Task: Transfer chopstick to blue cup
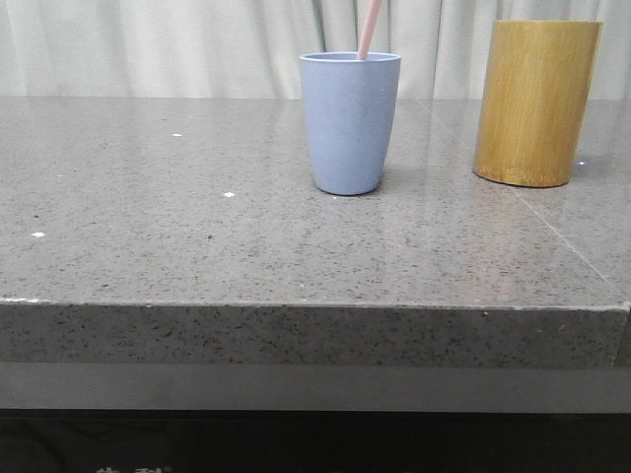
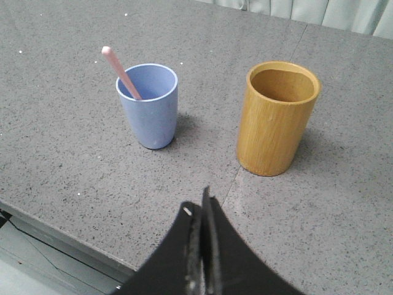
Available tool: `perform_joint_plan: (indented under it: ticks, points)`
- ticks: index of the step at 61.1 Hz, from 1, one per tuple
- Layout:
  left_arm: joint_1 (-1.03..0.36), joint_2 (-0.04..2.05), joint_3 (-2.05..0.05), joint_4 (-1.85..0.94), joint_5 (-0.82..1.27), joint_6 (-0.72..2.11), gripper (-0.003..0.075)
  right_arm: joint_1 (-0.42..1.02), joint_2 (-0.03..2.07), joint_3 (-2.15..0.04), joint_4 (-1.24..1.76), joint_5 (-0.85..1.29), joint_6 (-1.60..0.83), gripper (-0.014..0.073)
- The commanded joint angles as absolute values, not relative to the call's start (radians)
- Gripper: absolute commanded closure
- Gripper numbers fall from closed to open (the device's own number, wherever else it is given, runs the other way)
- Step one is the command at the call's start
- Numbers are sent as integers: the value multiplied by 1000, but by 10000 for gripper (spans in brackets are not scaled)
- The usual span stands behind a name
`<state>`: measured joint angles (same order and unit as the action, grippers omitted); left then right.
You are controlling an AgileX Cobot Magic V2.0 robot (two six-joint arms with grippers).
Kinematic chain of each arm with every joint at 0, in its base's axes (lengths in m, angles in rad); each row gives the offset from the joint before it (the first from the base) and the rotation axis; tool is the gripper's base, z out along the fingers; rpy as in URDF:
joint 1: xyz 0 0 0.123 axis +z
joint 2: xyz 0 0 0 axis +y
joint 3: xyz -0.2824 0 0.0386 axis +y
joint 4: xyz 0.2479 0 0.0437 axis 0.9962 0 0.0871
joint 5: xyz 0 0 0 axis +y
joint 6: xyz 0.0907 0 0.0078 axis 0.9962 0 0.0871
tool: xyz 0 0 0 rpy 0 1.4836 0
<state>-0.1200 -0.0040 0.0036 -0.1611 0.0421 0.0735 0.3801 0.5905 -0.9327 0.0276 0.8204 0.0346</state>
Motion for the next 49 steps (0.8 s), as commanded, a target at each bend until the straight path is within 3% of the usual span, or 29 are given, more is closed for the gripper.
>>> perform_joint_plan:
  ticks: [1,13,49]
  points:
    - [-117,-26,16,-180,-36,75,739,377,593,-957,16,751,34,661]
    - [-117,-26,16,-73,-31,-11,739,377,593,-957,16,751,34,661]
    - [-117,-26,16,-93,-61,-11,739,377,593,-957,16,751,34,661]
